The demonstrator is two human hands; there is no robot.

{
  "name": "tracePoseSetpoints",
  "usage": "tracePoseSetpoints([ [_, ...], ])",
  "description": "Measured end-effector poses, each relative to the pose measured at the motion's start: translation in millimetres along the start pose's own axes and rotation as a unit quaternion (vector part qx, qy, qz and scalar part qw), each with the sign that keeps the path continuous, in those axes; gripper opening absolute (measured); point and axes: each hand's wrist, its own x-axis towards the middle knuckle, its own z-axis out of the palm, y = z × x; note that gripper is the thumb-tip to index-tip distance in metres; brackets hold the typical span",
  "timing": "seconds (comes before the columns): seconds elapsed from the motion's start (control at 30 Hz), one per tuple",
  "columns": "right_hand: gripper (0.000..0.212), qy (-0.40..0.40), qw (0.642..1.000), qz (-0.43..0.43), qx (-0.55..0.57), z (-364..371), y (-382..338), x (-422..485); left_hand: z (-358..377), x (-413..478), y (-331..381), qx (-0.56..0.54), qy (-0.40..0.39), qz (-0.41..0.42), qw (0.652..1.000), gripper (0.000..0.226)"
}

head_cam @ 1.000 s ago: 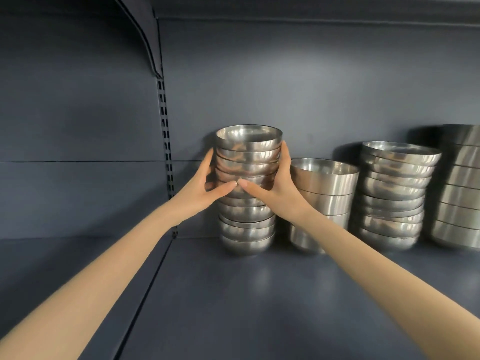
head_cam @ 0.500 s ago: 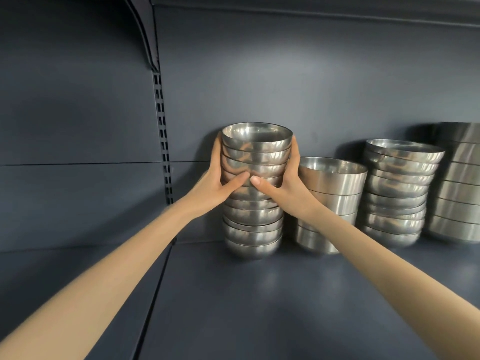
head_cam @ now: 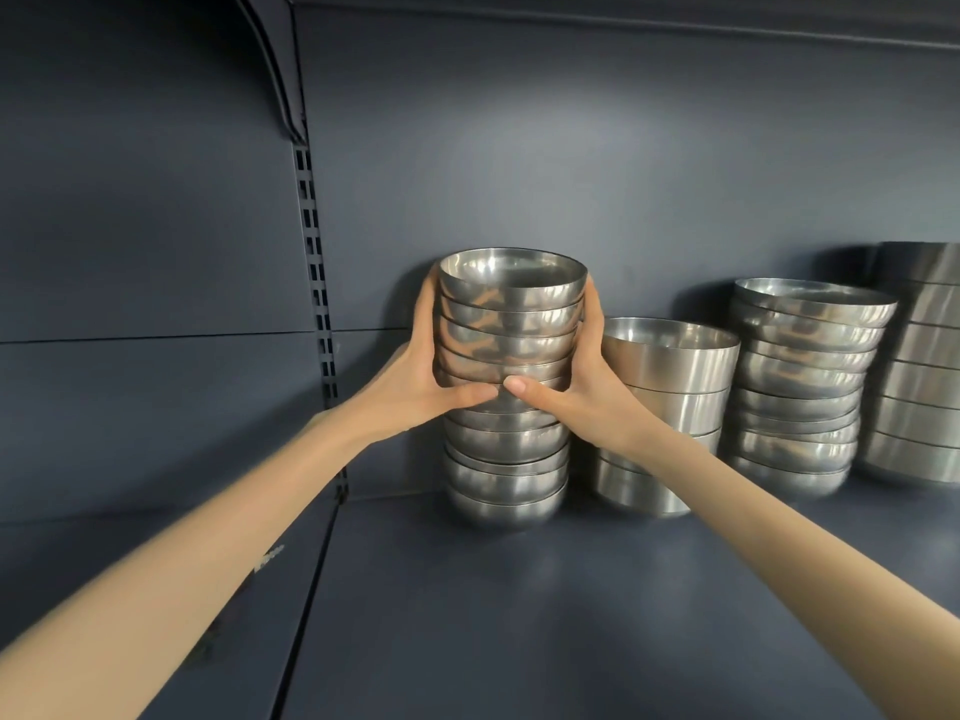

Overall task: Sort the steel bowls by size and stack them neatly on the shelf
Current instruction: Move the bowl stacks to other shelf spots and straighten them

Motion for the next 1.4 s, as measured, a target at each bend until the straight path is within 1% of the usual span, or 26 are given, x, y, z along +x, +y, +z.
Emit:
tracePoseSetpoints([
  [0.17,0.132,-0.023,1.000,-0.004,-0.017,-3,-3,2,-2,1,4,-0.003,-0.017,-0.001,1.000,0.137],
  [0.27,0.137,-0.041,0.999,-0.006,-0.030,-6,-3,3,-7,1,8,0.007,-0.044,-0.003,0.999,0.140],
  [0.43,0.137,-0.047,0.998,0.004,-0.030,-8,-7,2,-14,0,9,0.015,-0.075,-0.015,0.997,0.143],
  [0.77,0.139,-0.040,0.998,0.005,-0.039,-9,-12,5,-17,5,15,0.005,-0.071,-0.031,0.997,0.145],
  [1.0,0.133,-0.037,0.999,-0.008,-0.035,-15,-19,11,-27,10,32,0.024,-0.065,-0.026,0.997,0.146],
  [1.27,0.135,-0.033,0.998,-0.039,-0.048,-18,-42,19,-39,13,52,0.028,-0.060,-0.015,0.998,0.144],
  [1.4,0.136,-0.030,0.997,-0.041,-0.052,-18,-58,17,-45,11,64,0.038,-0.063,0.002,0.997,0.143],
])
